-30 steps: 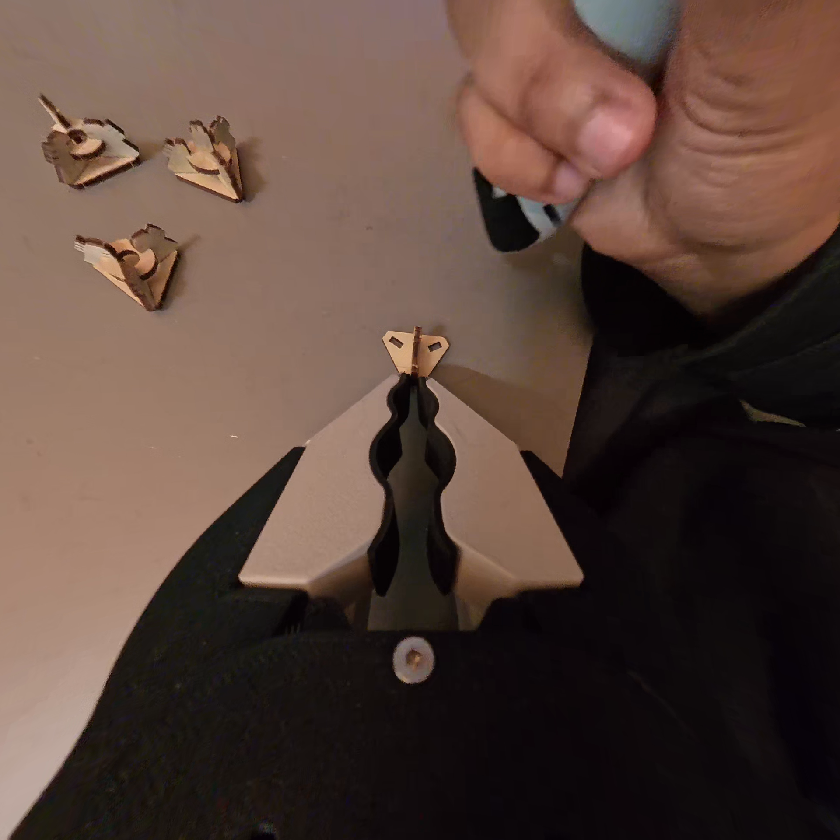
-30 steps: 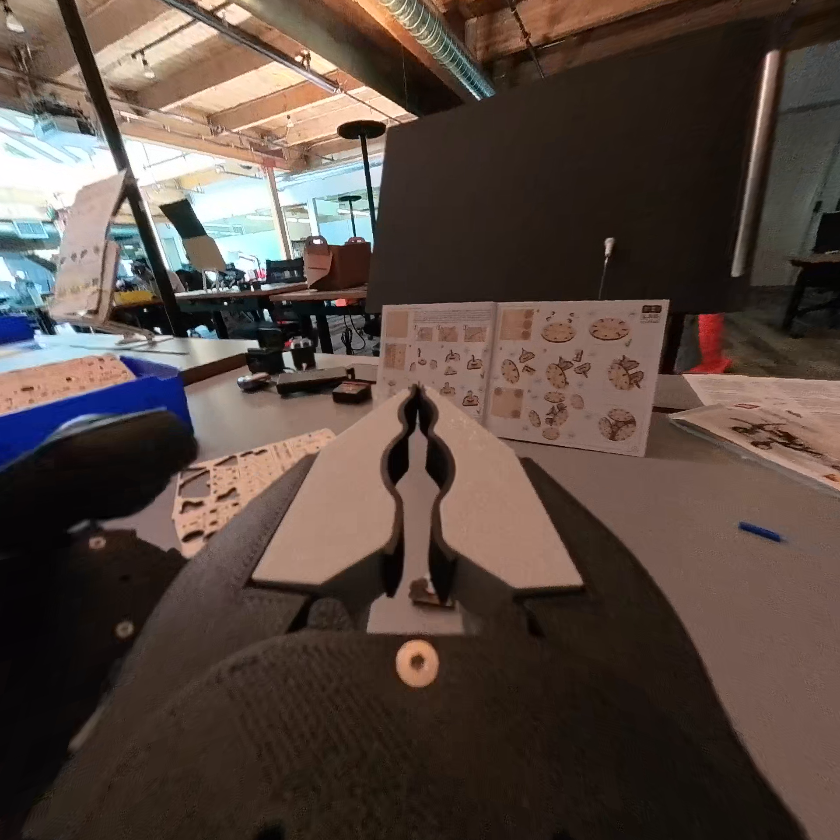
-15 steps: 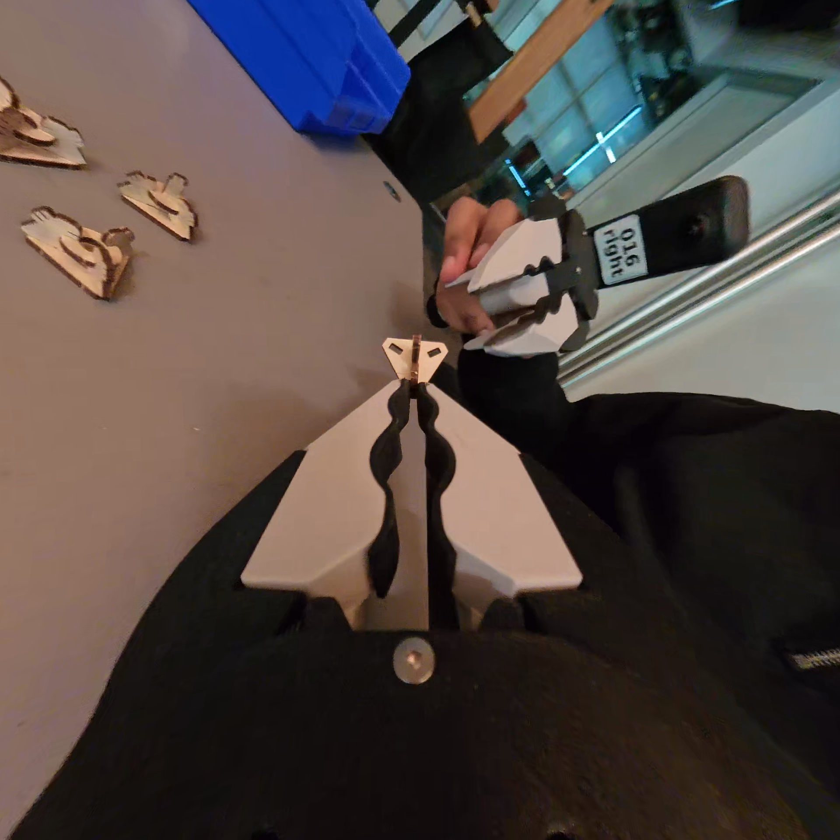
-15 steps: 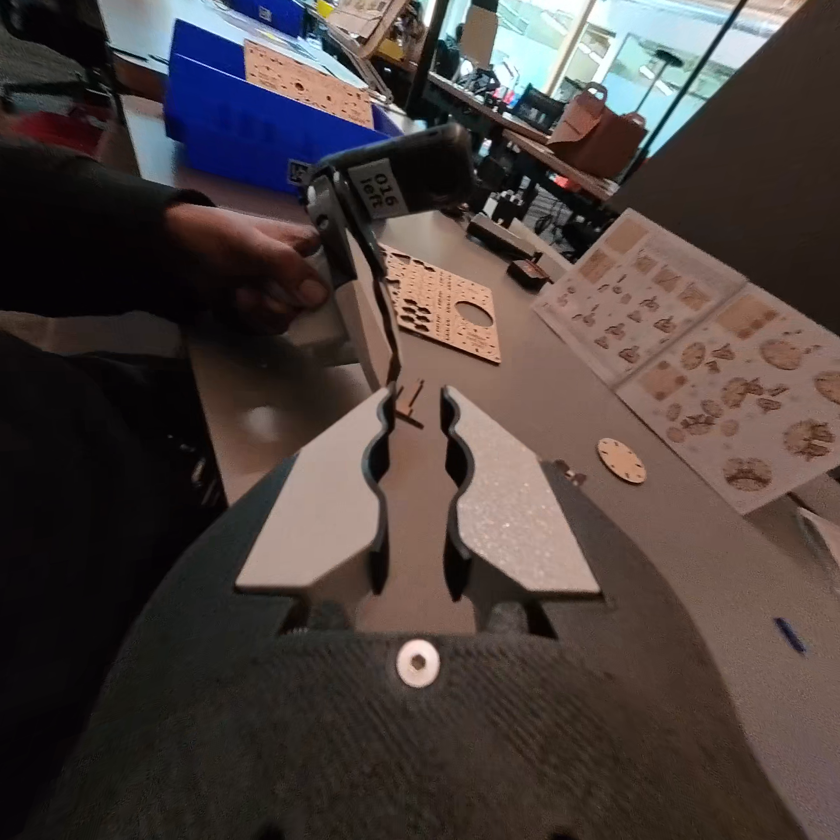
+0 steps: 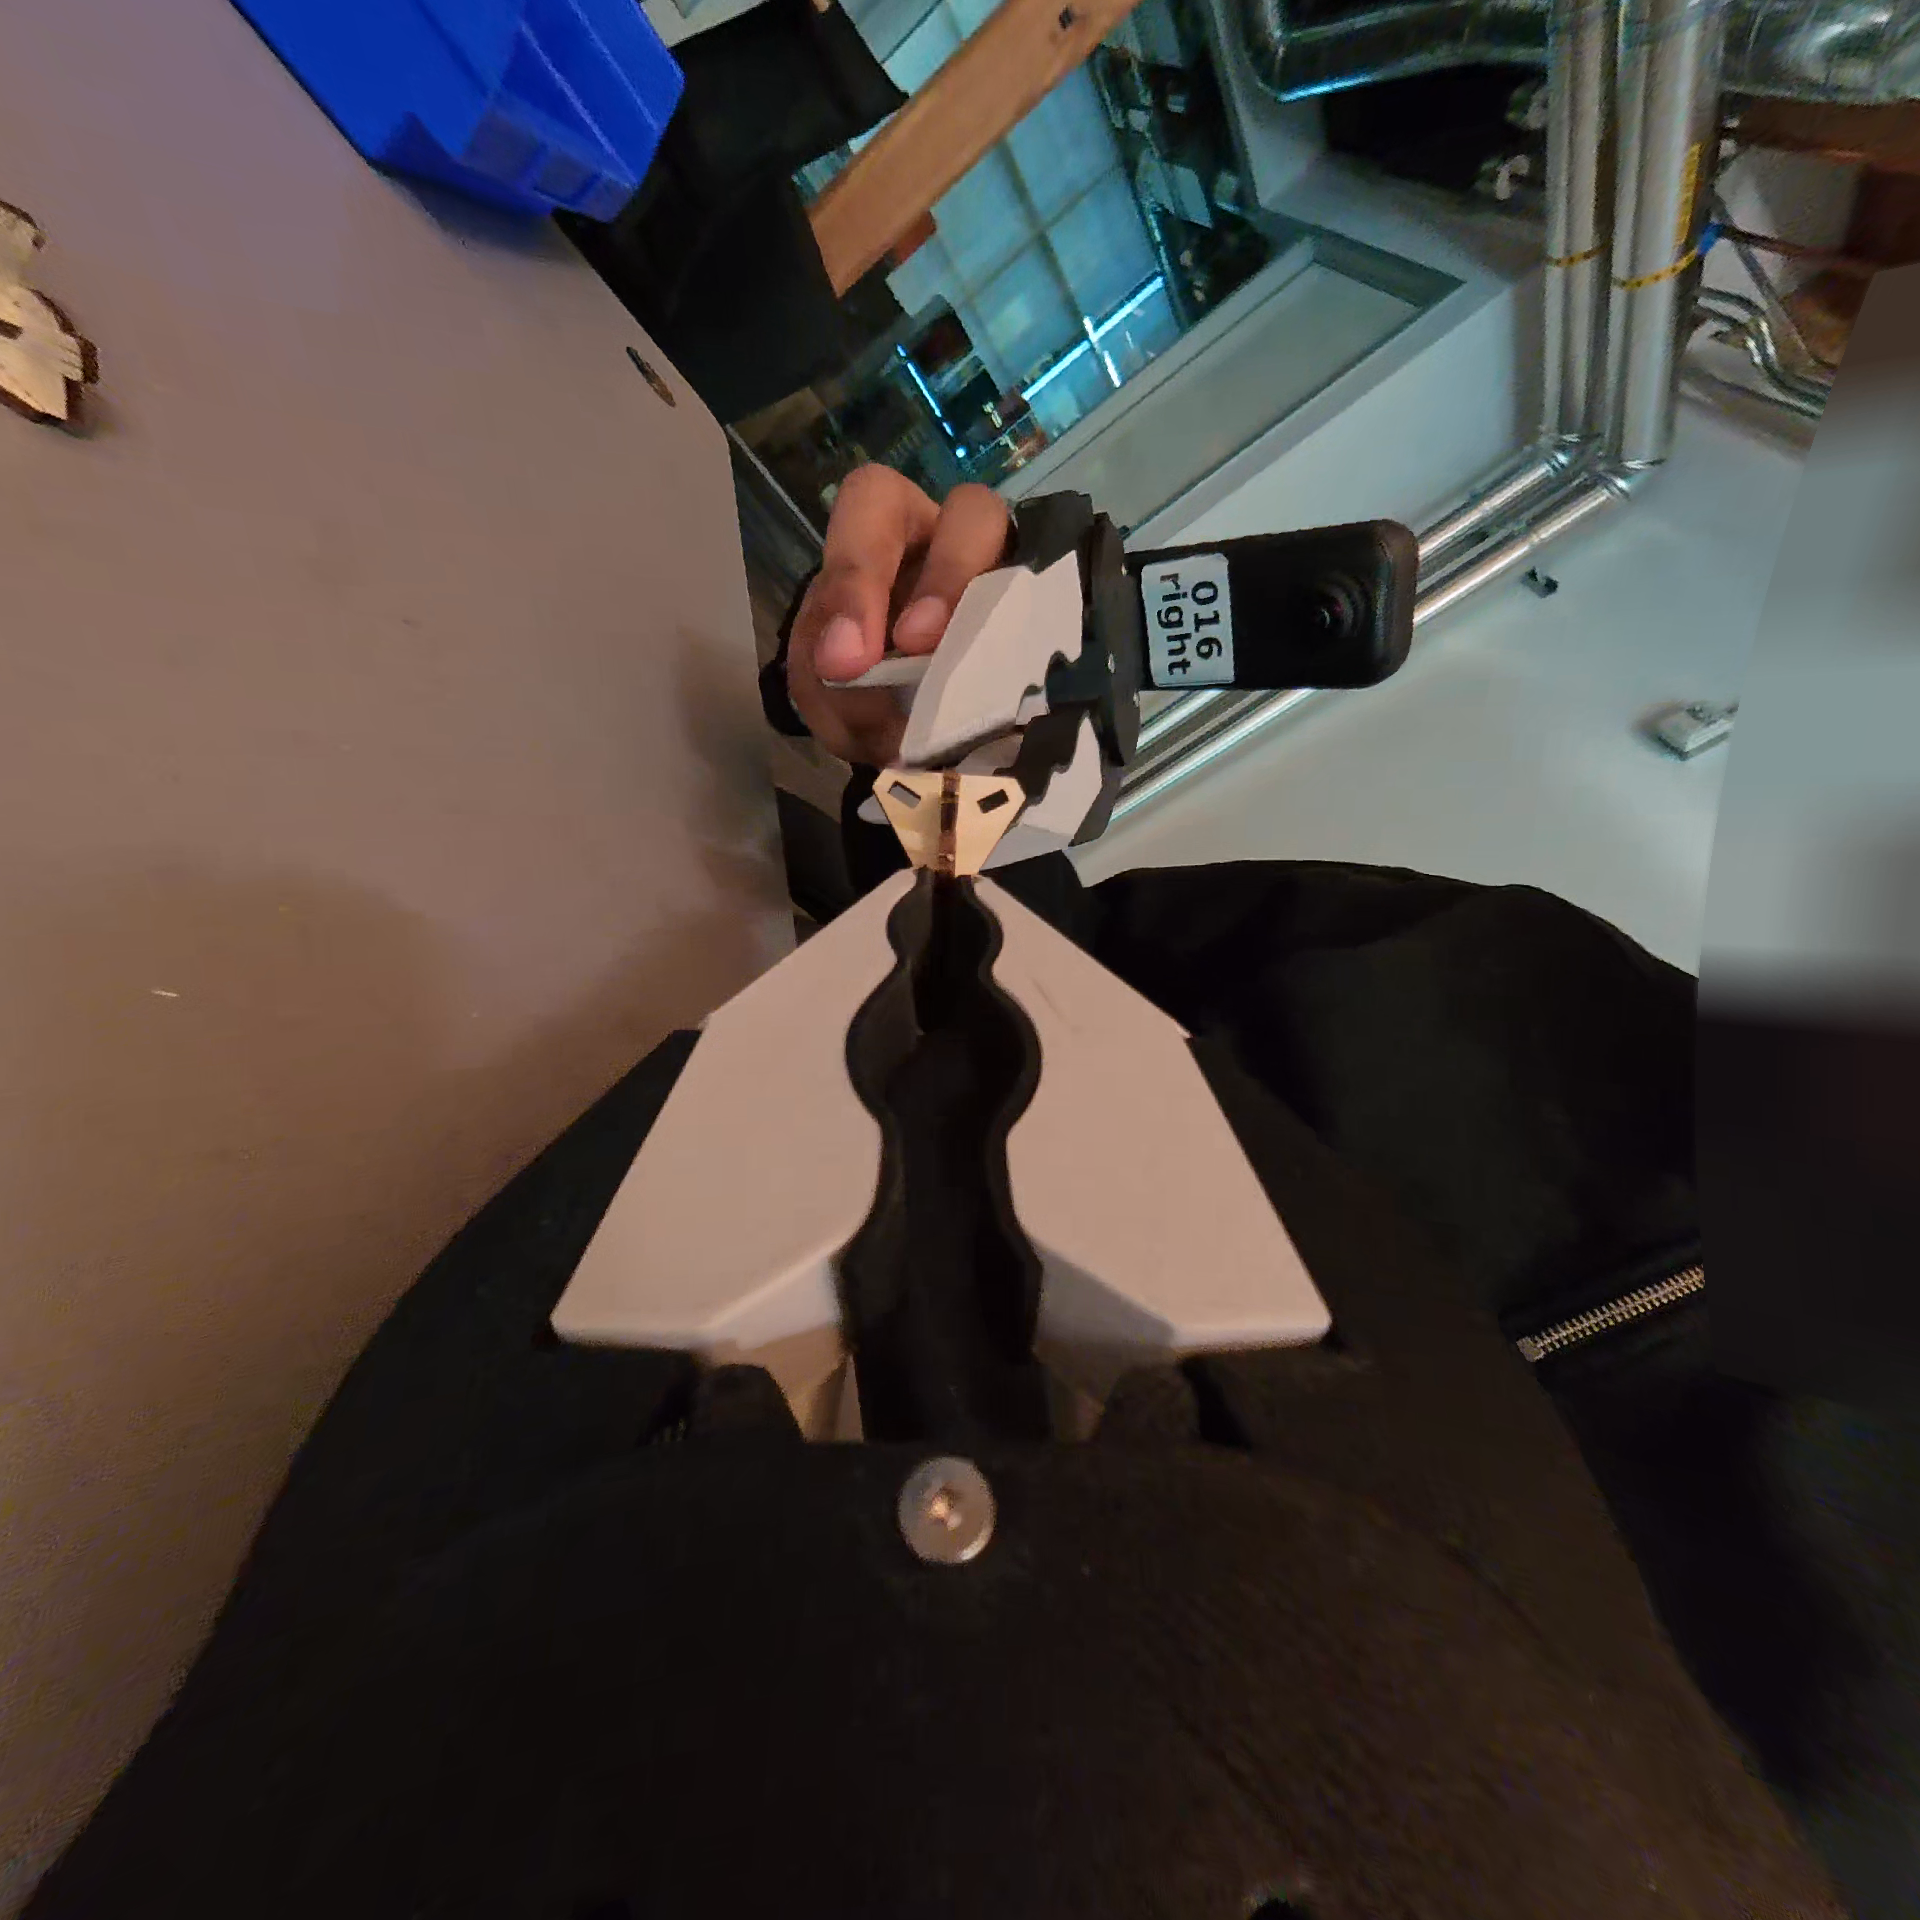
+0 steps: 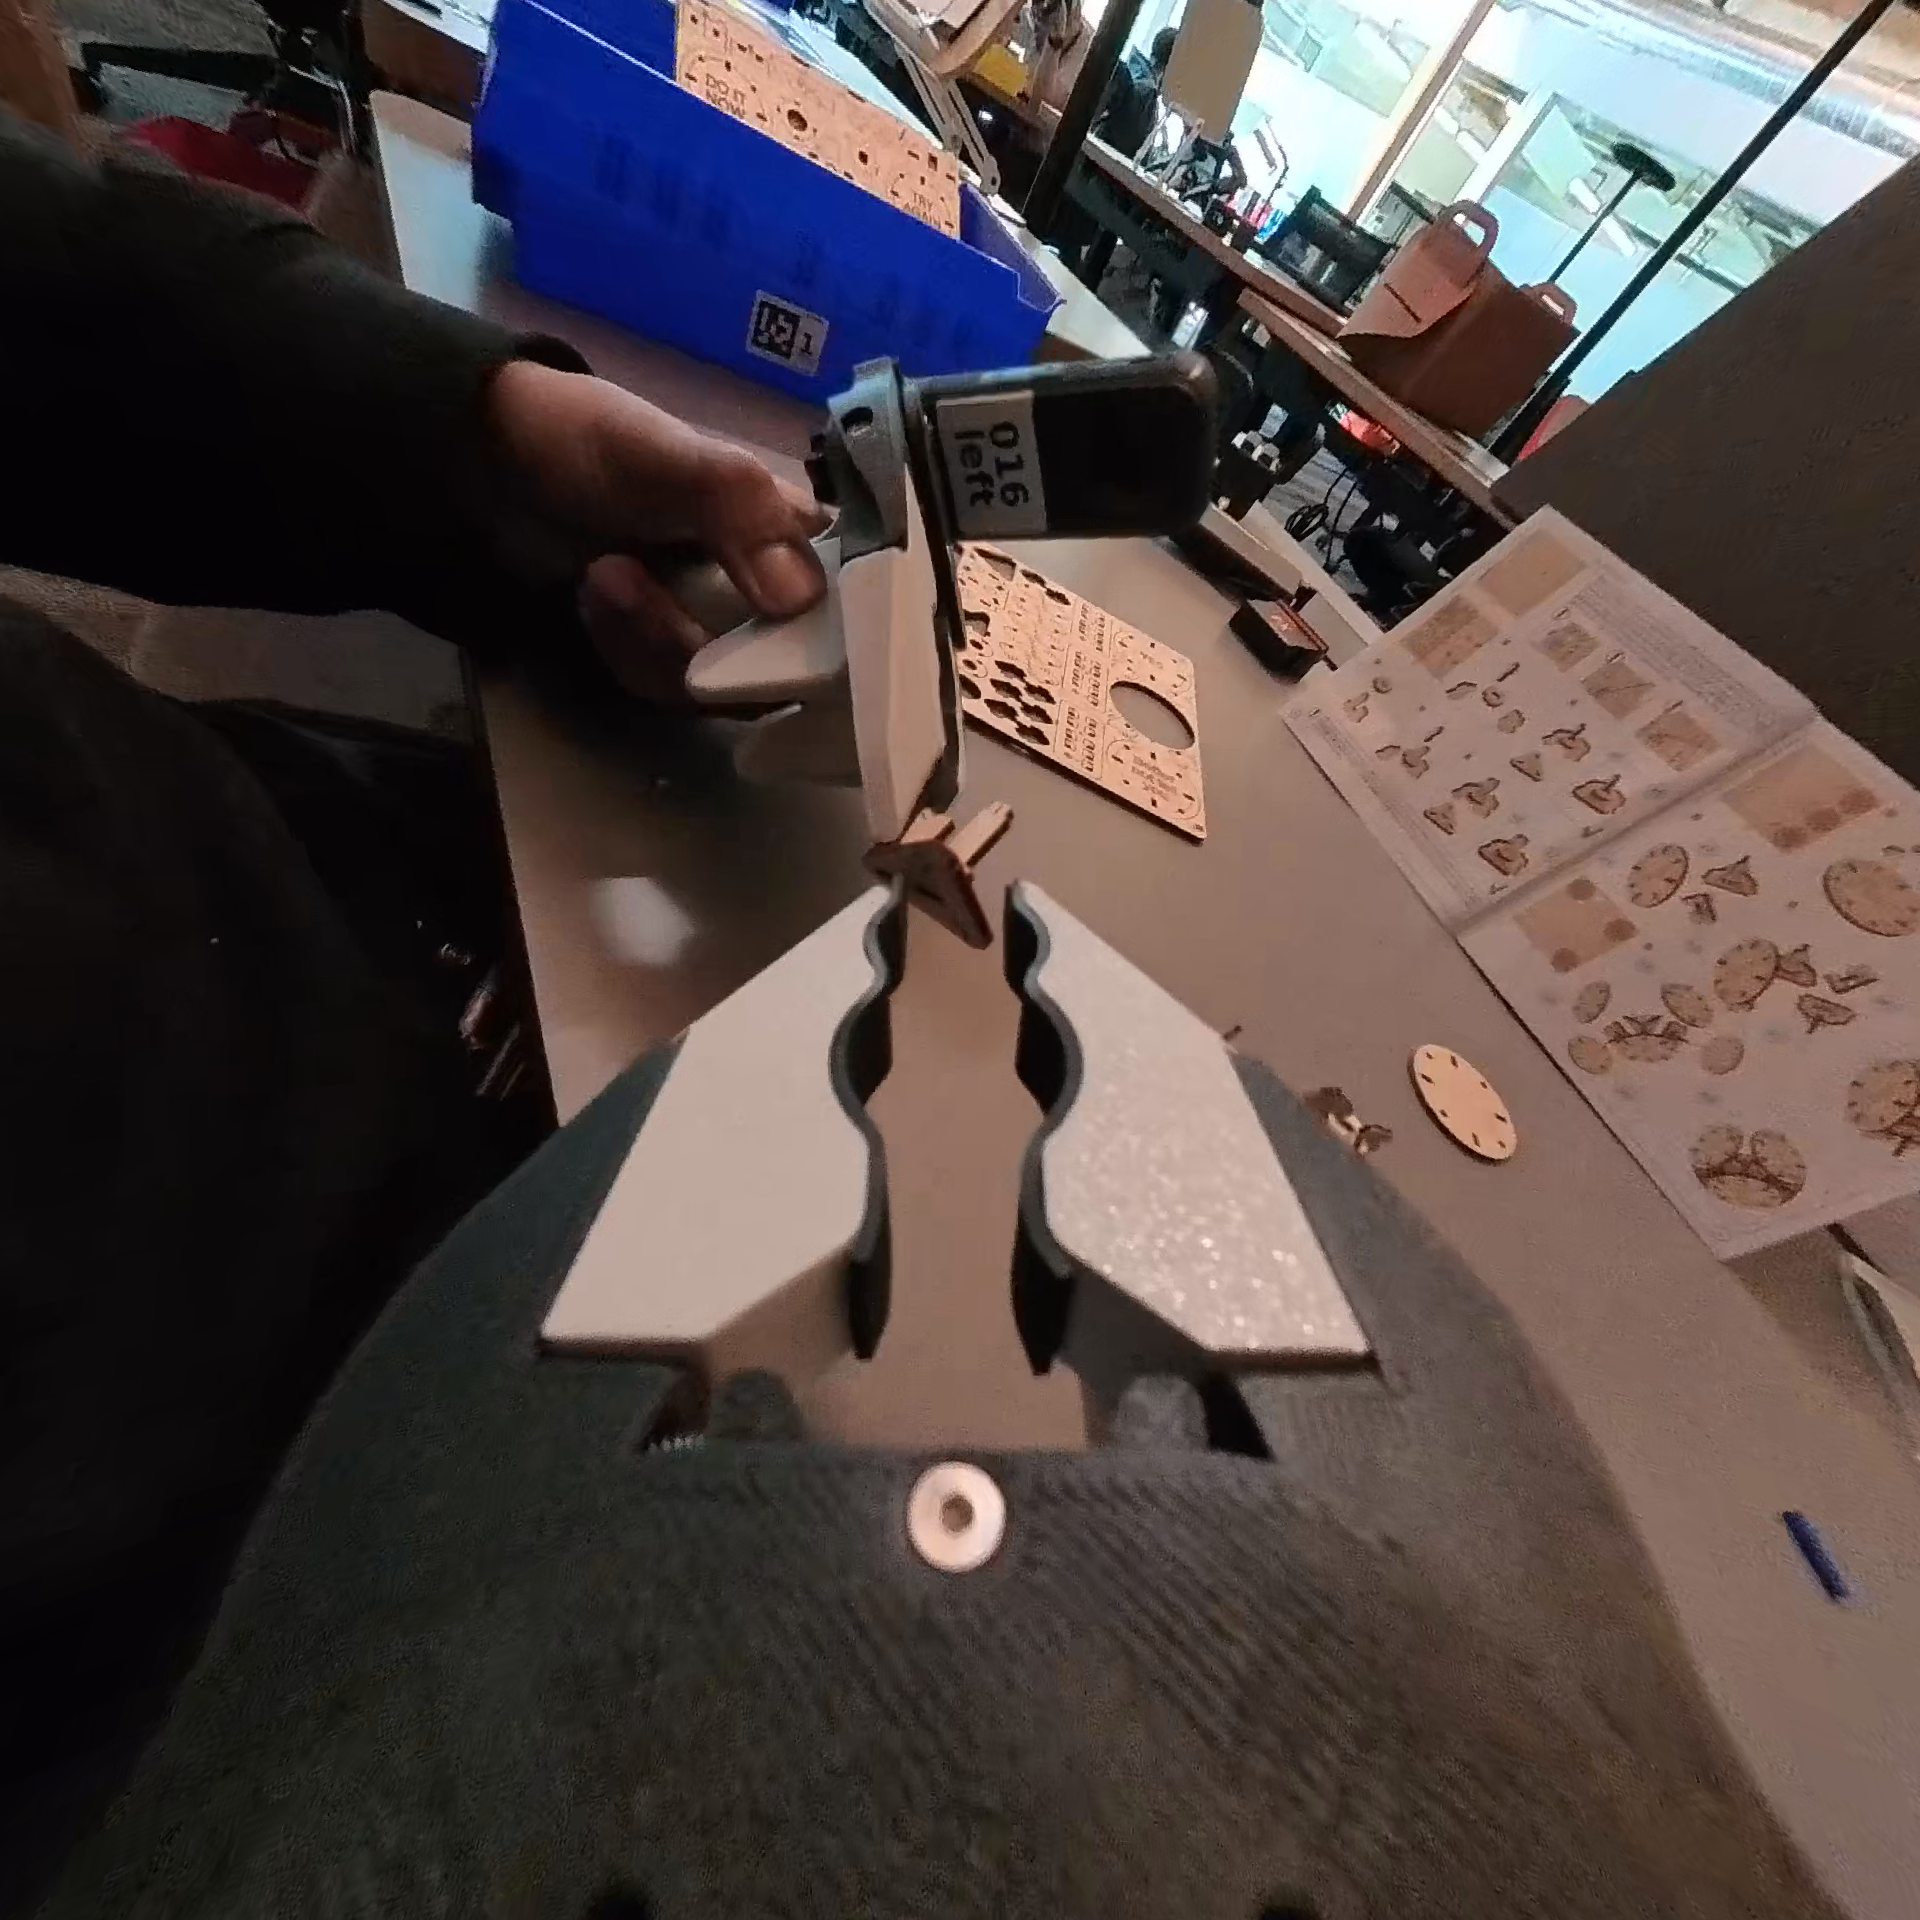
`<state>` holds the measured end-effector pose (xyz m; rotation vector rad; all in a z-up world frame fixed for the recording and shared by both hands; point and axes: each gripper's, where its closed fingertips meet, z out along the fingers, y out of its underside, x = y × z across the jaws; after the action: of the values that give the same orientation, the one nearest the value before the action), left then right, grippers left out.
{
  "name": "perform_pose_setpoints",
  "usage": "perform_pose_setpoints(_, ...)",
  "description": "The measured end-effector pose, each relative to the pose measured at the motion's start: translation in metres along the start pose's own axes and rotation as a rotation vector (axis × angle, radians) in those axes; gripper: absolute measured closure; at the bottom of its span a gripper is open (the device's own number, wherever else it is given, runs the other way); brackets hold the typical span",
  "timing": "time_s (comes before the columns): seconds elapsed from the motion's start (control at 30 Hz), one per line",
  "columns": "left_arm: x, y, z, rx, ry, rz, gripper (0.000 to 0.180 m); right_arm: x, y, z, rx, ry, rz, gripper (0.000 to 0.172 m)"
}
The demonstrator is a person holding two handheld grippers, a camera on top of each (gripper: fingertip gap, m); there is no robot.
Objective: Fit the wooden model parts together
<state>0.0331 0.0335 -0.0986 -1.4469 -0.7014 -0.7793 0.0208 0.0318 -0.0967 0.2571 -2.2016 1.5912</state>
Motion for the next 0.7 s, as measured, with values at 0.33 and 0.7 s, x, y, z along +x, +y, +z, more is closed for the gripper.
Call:
perform_pose_setpoints(0.33, 0.011, -0.026, -0.011, 0.177, -0.058, 0.250, 0.140, 0.018, -0.014, -0.010, 0.081, 0.086, 0.004, 0.170)
perform_pose_setpoints(0.7, 0.046, -0.015, 0.002, 0.121, -0.368, 0.991, 0.150, -0.006, -0.034, -0.012, 0.070, 0.050, -0.205, 0.170)
